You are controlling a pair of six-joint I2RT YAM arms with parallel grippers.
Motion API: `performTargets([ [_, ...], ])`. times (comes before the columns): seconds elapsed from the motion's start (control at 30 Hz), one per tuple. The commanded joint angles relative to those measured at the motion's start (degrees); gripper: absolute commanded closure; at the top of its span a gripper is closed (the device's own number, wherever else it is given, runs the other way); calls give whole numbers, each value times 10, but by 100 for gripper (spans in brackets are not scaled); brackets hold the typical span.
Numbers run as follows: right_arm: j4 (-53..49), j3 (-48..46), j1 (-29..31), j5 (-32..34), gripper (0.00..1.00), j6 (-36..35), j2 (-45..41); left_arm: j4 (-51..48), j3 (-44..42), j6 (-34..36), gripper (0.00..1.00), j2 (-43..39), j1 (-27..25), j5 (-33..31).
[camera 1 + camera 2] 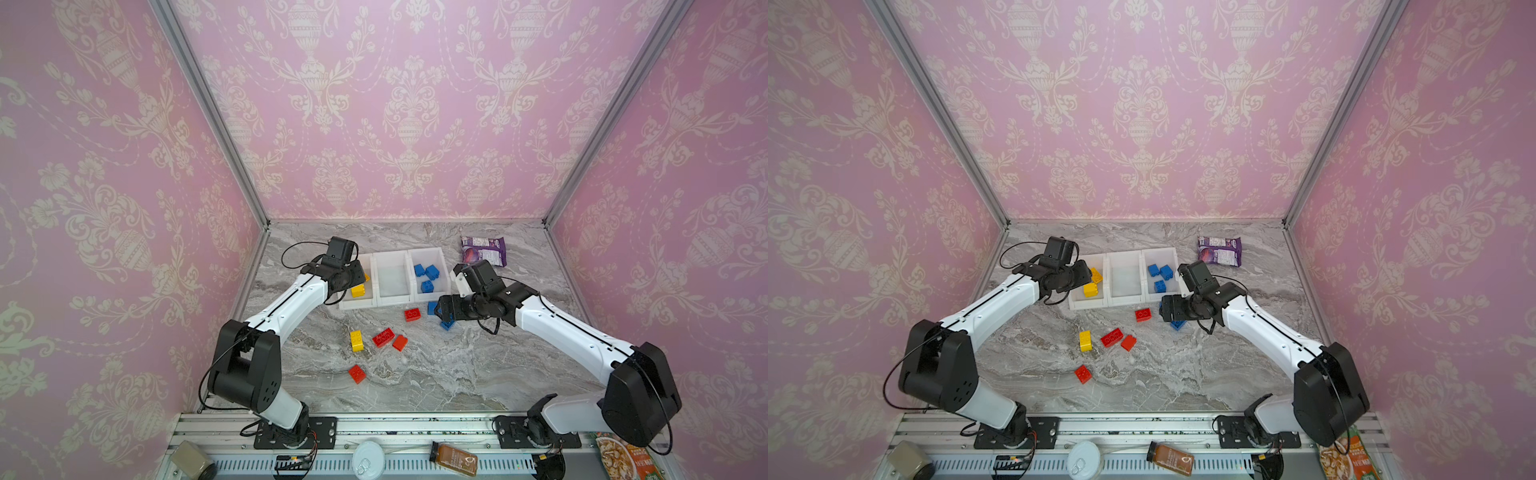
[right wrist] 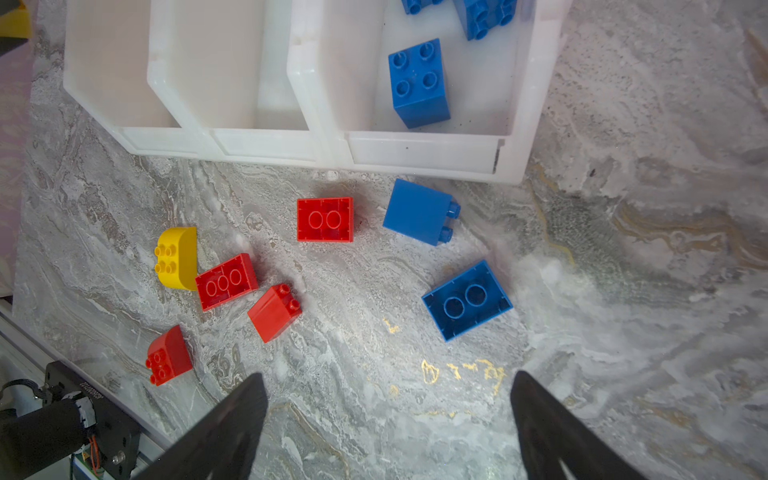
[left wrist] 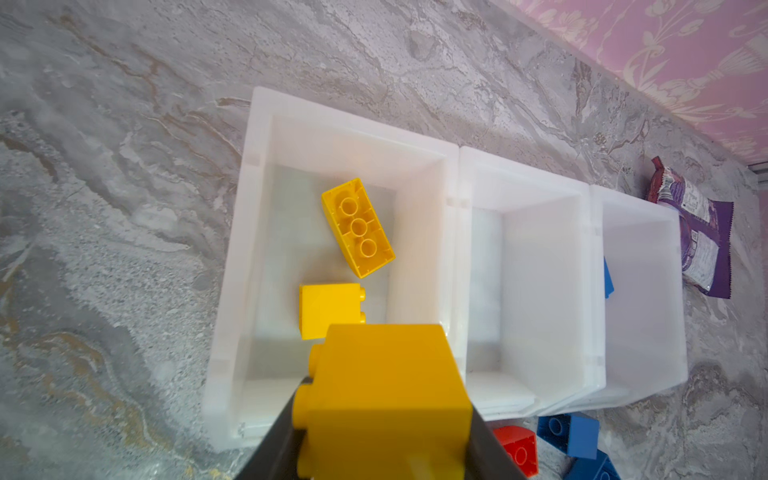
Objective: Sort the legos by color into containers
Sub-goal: 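Carry the yellow brick over the nearest compartment and release it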
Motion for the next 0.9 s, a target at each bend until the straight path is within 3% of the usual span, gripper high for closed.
performTargets([
  [0.0, -20, 3, 3, 15, 7, 5, -14, 33, 28, 6, 62, 38, -3, 9],
  [0.2, -34, 3, 4, 25, 7, 2, -30, 38, 61, 2, 63, 103, 3, -14],
  [0.67, -36, -5, 3, 31, 7, 4, -43, 32, 66, -6, 62, 136, 26, -43],
  [0.87, -38, -7, 3, 33, 7, 5, -47, 27, 69, -6, 42, 135, 26, -50],
])
